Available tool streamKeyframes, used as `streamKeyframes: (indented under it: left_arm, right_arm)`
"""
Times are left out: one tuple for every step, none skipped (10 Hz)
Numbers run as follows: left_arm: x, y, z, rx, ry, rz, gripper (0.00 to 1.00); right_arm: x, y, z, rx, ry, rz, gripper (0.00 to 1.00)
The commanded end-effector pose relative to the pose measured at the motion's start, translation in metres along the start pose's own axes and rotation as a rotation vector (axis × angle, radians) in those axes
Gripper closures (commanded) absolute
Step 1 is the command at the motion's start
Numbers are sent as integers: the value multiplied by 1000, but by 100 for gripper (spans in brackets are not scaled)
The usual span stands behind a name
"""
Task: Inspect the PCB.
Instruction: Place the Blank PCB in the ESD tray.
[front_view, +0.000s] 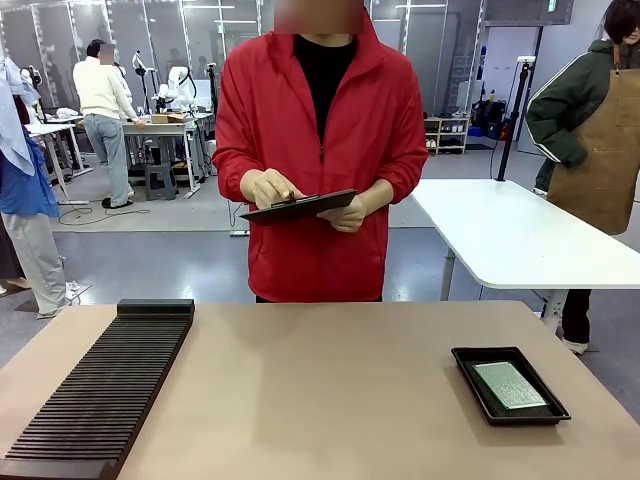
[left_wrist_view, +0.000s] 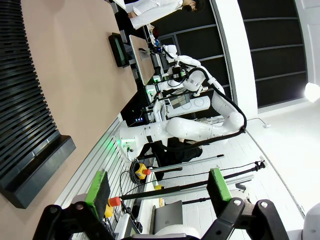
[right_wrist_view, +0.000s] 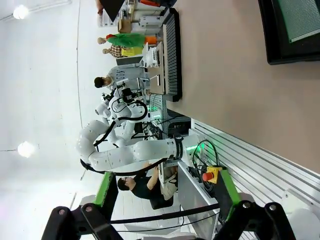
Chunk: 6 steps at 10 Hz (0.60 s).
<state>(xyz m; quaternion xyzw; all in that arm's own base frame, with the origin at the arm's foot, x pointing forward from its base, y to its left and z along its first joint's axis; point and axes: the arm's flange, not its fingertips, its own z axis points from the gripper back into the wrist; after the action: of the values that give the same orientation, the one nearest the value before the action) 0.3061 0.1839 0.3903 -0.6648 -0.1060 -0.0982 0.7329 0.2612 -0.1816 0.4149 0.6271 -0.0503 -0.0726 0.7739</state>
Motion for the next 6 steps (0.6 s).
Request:
streamKeyframes:
  left_arm:
    - [1,0,0,15,7,3,0]
    - [1,0,0,15,7,3,0]
    - [1,0,0,15,7,3,0]
    - [1,0,0,15,7,3,0]
    - [1,0,0,15,7,3,0]
    - [1,0,0,15,7,3,0]
  right_arm:
    - [-1,3,-2,11,-3,21,0]
    - [-1,3,-2,11,-3,21,0]
    - [-1,3,-2,11,-3,21,0]
    - [-1,3,-2,11,-3,21,0]
    - [-1,3,-2,11,-3,21,0]
    - [-1,3,-2,11,-3,21,0]
